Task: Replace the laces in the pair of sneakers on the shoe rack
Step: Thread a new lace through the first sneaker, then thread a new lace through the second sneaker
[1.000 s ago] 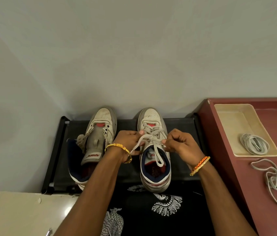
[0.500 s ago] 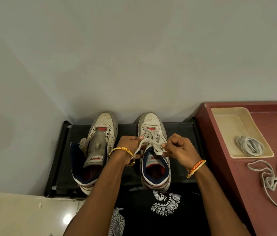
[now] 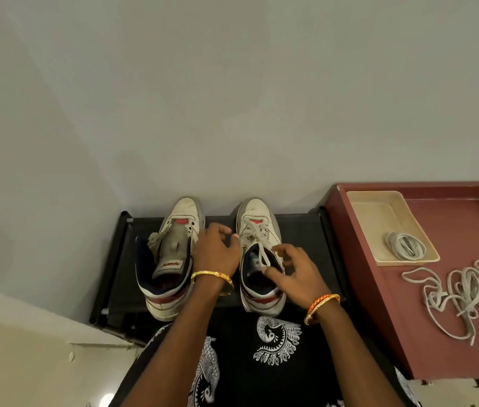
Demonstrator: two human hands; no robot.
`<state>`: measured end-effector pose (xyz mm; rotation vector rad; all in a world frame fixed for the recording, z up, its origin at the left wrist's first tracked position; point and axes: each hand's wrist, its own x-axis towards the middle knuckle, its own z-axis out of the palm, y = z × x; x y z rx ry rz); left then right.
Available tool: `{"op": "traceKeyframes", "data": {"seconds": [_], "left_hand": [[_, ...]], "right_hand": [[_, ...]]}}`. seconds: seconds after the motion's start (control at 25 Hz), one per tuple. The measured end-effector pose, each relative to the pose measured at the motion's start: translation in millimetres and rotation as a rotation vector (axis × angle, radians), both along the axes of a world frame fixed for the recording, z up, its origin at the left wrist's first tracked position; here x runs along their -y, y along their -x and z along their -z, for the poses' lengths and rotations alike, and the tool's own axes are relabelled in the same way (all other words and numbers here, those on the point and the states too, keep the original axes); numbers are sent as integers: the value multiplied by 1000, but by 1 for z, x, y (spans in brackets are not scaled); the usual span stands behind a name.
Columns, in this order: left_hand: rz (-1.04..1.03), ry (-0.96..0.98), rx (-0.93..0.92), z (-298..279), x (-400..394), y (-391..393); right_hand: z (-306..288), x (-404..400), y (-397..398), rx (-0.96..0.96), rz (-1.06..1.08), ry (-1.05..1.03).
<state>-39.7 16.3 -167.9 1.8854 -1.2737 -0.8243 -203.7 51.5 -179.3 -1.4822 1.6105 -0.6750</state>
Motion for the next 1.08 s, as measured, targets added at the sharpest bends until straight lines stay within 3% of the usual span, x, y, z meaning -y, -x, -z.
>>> {"op": "traceKeyframes", "data": {"seconds": [0.12,0.36,0.48,0.64,0.88,0.96,1.08], "left_hand": [[166,-168,-133,-1,-26,12],[109,-59,-110,6,-43,15],[68,-32,-11,6,-55,19],[204,-12,413,-3,-75,15],[334,144,332,-4,-76,8],[392,209,372,-7,-69,21],[433,197,411,-1,-58,37]], "right_hand": [[10,-9,-6,-151,38,56],[14,-16,-20,-82,213,87],[15,-19,-21,12,269,22],[7,-26,-14,142,367,-112],[-29,-12,47,313,776,42],[-40,6,93,185,887,109],[-43,32,159,-149,860,27]]}}
